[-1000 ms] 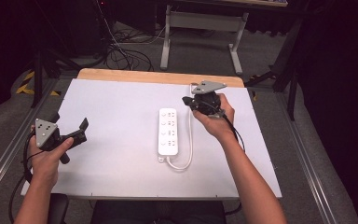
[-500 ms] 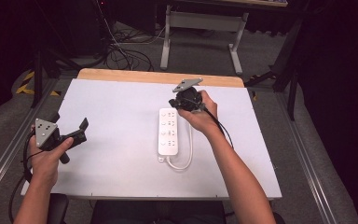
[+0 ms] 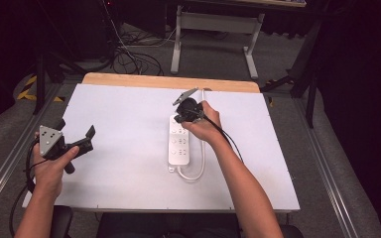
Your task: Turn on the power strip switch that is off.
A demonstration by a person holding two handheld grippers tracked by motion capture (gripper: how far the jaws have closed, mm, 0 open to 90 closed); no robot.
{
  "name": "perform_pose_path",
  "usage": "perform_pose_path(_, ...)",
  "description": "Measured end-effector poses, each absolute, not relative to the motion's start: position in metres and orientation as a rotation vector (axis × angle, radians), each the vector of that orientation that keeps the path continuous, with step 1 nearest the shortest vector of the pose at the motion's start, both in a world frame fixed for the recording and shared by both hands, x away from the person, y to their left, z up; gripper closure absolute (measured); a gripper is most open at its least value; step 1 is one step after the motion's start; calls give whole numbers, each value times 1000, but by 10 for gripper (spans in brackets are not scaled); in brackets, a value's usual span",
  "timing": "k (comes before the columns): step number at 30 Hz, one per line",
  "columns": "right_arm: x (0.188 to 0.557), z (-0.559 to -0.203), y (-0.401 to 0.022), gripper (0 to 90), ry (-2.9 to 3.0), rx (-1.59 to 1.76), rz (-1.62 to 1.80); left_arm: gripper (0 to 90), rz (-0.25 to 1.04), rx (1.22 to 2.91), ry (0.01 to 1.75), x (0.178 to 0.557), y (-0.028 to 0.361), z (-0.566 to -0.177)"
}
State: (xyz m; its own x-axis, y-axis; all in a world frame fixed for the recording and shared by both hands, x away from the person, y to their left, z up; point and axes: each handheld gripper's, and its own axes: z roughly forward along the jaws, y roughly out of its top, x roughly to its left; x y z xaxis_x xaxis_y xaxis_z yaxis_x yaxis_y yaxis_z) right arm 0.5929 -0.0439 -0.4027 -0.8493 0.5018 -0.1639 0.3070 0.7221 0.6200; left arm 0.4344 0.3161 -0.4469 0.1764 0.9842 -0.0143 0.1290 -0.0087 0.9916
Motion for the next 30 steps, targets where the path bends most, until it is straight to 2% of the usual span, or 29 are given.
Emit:
perform_pose_path(13,597,-428,-26,900,2671,613,708,37,1008,1382,1165,435,315,-447)
perform_pose_path(30,599,-435,-21,900,2664,638,638,42,998,1387,1159,436,314,-447)
